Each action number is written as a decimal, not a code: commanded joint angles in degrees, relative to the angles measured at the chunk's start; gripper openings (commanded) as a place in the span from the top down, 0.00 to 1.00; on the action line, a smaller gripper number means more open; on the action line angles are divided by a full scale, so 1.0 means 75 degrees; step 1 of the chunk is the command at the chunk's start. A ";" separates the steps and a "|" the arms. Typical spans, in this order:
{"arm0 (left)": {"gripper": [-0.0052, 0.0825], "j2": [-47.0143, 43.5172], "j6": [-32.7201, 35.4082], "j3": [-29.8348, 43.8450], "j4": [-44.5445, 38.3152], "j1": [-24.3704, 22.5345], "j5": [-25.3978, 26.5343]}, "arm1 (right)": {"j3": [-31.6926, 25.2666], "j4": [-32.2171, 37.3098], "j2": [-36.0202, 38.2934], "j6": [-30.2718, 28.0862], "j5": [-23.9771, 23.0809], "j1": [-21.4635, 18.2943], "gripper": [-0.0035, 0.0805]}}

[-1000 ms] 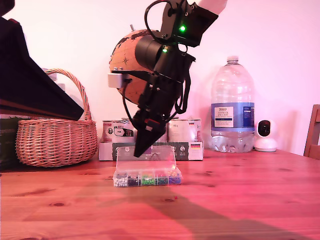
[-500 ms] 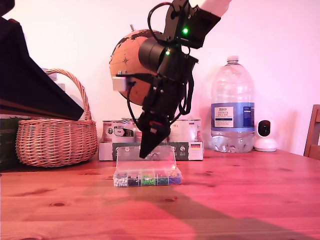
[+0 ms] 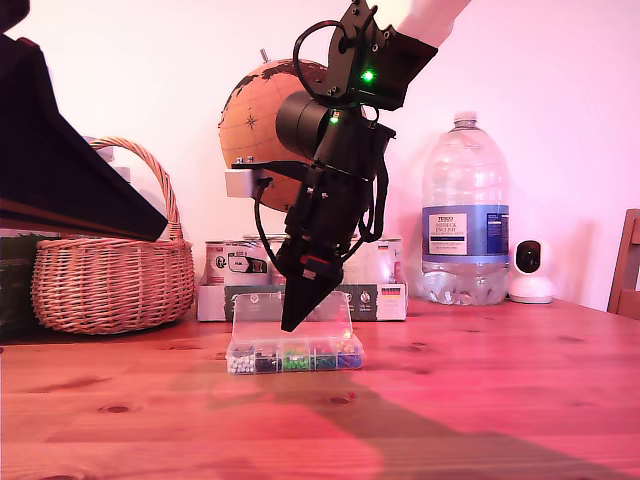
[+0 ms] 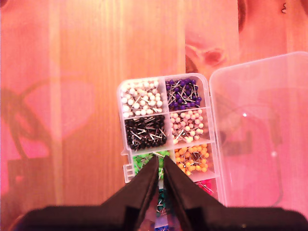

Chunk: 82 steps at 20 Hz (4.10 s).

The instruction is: Sort the loose pins on the table into their correct compartments

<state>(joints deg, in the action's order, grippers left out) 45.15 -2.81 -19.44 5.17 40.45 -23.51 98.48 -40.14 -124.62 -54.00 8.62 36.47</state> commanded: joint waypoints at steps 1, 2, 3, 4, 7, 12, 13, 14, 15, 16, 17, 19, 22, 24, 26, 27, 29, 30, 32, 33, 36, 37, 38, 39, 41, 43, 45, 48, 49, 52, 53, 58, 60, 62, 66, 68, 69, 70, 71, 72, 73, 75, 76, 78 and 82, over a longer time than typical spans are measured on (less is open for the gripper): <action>0.96 0.0032 0.0029 -0.0041 -0.0061 -0.0006 0.0003 | -0.0073 -0.0003 -0.0300 0.0029 0.0055 0.0026 0.97; 0.96 0.0032 0.0032 -0.0041 -0.0061 -0.0006 0.0003 | -0.0073 0.0003 -0.0306 0.0029 0.0055 0.0029 0.97; 0.96 0.0032 0.0029 -0.0041 -0.0061 -0.0006 0.0003 | -0.0073 -0.0003 -0.0306 0.0029 0.0055 0.0026 0.97; 0.96 0.0032 0.0029 -0.0041 -0.0061 -0.0006 0.0000 | -0.0073 -0.0003 -0.0306 0.0029 0.0055 0.0026 0.97; 0.96 0.0032 0.0029 -0.0041 -0.0061 -0.0006 0.0000 | -0.0073 -0.0009 -0.0306 0.0029 0.0052 0.0029 0.97; 0.96 0.0032 0.0029 -0.0041 -0.0061 -0.0006 0.0000 | -0.0073 -0.0055 -0.0306 0.0032 0.0050 0.0035 0.90; 0.96 0.0032 0.0029 -0.0041 -0.0061 -0.0006 0.0003 | -0.0073 -0.0055 -0.0306 0.0032 0.0050 0.0035 0.89; 0.96 0.0032 0.0029 -0.0041 -0.0061 -0.0006 0.0003 | -0.0073 -0.0047 -0.0306 0.0032 0.0050 0.0035 0.89; 0.96 0.0032 0.0029 -0.0041 -0.0061 -0.0006 0.0003 | -0.0073 -0.0029 -0.0306 0.0032 0.0050 0.0035 0.89; 0.96 0.0032 0.0029 -0.0041 -0.0061 -0.0006 0.0003 | -0.0073 -0.0015 -0.0306 0.0032 0.0050 0.0035 0.89; 0.96 0.0032 0.0029 -0.0041 -0.0061 -0.0006 0.0003 | -0.0073 0.0000 -0.0306 0.0032 0.0052 0.0035 0.89; 0.96 0.0032 0.0029 -0.0041 -0.0061 -0.0006 0.0003 | -0.0073 0.0006 -0.0306 0.0032 0.0052 0.0035 0.89; 0.96 0.0032 0.0032 -0.0041 -0.0061 -0.0006 0.0003 | -0.0073 0.0012 -0.0306 0.0032 0.0052 0.0035 0.91; 0.96 0.0032 0.0029 -0.0041 -0.0061 -0.0006 0.0003 | -0.0070 -0.0017 -0.0303 0.0032 0.0015 0.0035 0.97; 0.96 0.0032 0.0032 -0.0041 -0.0061 -0.0006 0.0003 | -0.0070 -0.0067 -0.0219 0.0032 -0.0026 0.0055 0.97; 0.96 0.0032 0.0029 -0.0041 -0.0061 -0.0006 0.0003 | -0.0070 -0.0134 -0.0140 0.0020 -0.0044 0.0073 0.97; 0.96 0.0032 0.0032 -0.0041 -0.0061 -0.0006 0.0003 | -0.0070 -0.0361 0.0023 -0.0017 -0.0055 0.0102 0.97; 0.96 0.0032 0.0032 -0.0041 -0.0061 -0.0006 0.0003 | -0.0070 -0.0577 0.0096 -0.0160 -0.0079 0.0146 0.97; 0.96 0.0032 0.0032 -0.0041 -0.0064 -0.0006 0.0003 | -0.0070 -0.1037 0.0254 -0.0530 -0.0201 0.0198 0.97; 0.96 0.0032 0.0032 -0.0041 -0.0064 -0.0006 0.0003 | -0.0070 -0.1207 0.0338 -0.0685 -0.0236 0.0245 0.97; 0.96 0.0032 0.0035 -0.0041 -0.0067 -0.0006 0.0009 | -0.0070 -0.1717 0.0580 -0.1064 -0.0434 0.0347 0.97; 0.96 0.0032 0.0035 -0.0041 -0.0067 -0.0006 0.0009 | -0.0070 -0.1990 0.0632 -0.1282 -0.0504 0.0373 0.97; 0.96 0.0032 0.0035 -0.0041 -0.0067 -0.0006 0.0009 | -0.0070 -0.2273 0.0641 -0.1478 -0.0557 0.0391 0.97; 0.96 0.0032 0.0035 -0.0041 -0.0067 -0.0006 0.0035 | -0.0070 -0.2550 0.0641 -0.1661 -0.0557 0.0405 0.97; 0.96 0.0032 0.0035 -0.0041 -0.0064 -0.0006 0.0149 | -0.0076 -0.2809 0.0641 -0.1807 -0.0557 0.0455 0.97; 0.96 0.0032 0.0035 -0.0041 -0.0064 -0.0006 0.0265 | -0.0076 -0.2844 0.0641 -0.1300 -0.0554 0.0495 0.97; 0.96 0.0032 0.0035 -0.0041 -0.0064 -0.0006 0.0318 | -0.0076 -0.3069 0.0641 0.0032 -0.0557 0.0484 0.97; 0.96 0.0032 0.0035 -0.0041 -0.0064 -0.0006 0.0347 | -0.0076 -0.3322 0.0641 0.3010 -0.0548 0.0446 0.97; 0.96 0.0032 0.0035 -0.0041 -0.0070 -0.0006 0.0347 | -0.0076 -0.3386 0.0641 0.4039 -0.0545 0.0428 0.97; 0.96 0.0032 0.0035 -0.0041 -0.0070 -0.0006 0.0347 | -0.0076 -0.3249 0.0638 0.7364 -0.0548 0.0431 0.97; 0.96 0.0032 0.0032 -0.0041 -0.0067 -0.0006 0.0344 | -0.0076 -0.3185 0.0638 0.8209 -0.0545 0.0431 0.94; 0.96 0.0032 0.0032 -0.0041 -0.0067 -0.0006 0.0344 | -0.0076 -0.3124 0.0536 1.0063 -0.0539 0.0431 0.83; 0.96 0.0032 0.0029 -0.0041 -0.0067 -0.0006 0.0341 | -0.0076 -0.3156 0.0495 1.0238 -0.0437 0.0431 0.83; 0.96 0.0032 0.0029 -0.0041 -0.0070 -0.0006 0.0344 | -0.0076 -0.3200 0.0440 1.0244 -0.0408 0.0437 0.83; 0.96 0.0032 -0.0015 -0.0041 -0.0064 -0.0006 0.0341 | -0.0090 -0.3194 0.0230 1.0276 -0.0460 0.0525 0.83; 0.96 0.0032 -0.0026 -0.0041 -0.0064 -0.0006 0.0341 | -0.0090 -0.3063 0.0201 1.0282 -0.0522 0.0539 0.83; 0.96 0.0032 -0.0026 -0.0041 -0.0064 -0.0006 0.0341 | -0.0090 -0.3022 0.0192 1.0282 -0.0612 0.0539 0.83; 0.96 0.0032 -0.0026 -0.0041 -0.0064 -0.0006 0.0341 | -0.0090 -0.3008 0.0175 1.0282 -0.0612 0.0536 0.83; 0.96 0.0032 -0.0026 -0.0041 -0.0064 -0.0006 0.0344 | -0.0090 -0.3013 0.0146 1.0282 -0.0609 0.0533 0.83; 0.96 0.0032 -0.0026 -0.0041 -0.0064 -0.0006 0.0344 | -0.0090 -0.3028 0.0111 1.0264 -0.0615 0.0533 0.83; 0.96 0.0032 -0.0026 -0.0041 -0.0064 -0.0006 0.0344 | -0.0090 -0.3022 0.0064 1.0235 -0.0638 0.0530 0.83; 0.96 0.0032 -0.0026 -0.0041 -0.0064 -0.0006 0.0344 | -0.0090 -0.3005 -0.0058 1.0226 -0.0629 0.0525 0.83; 0.96 0.0032 -0.0026 -0.0041 -0.0064 -0.0006 0.0344 | -0.0090 -0.2999 -0.0134 1.0220 -0.0635 0.0525 0.83; 0.96 0.0032 -0.0023 -0.0041 -0.0064 -0.0006 0.0344 | -0.0090 -0.2978 -0.0201 1.0203 -0.0641 0.0522 0.83; 0.96 0.0032 -0.0026 -0.0041 -0.0064 -0.0006 0.0341 | -0.0090 -0.2943 -0.0221 1.0203 -0.0662 0.0420 0.83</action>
<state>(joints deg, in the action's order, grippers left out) 45.15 -2.83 -19.44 5.17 40.47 -20.93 98.48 -62.15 -124.81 22.63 3.86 39.81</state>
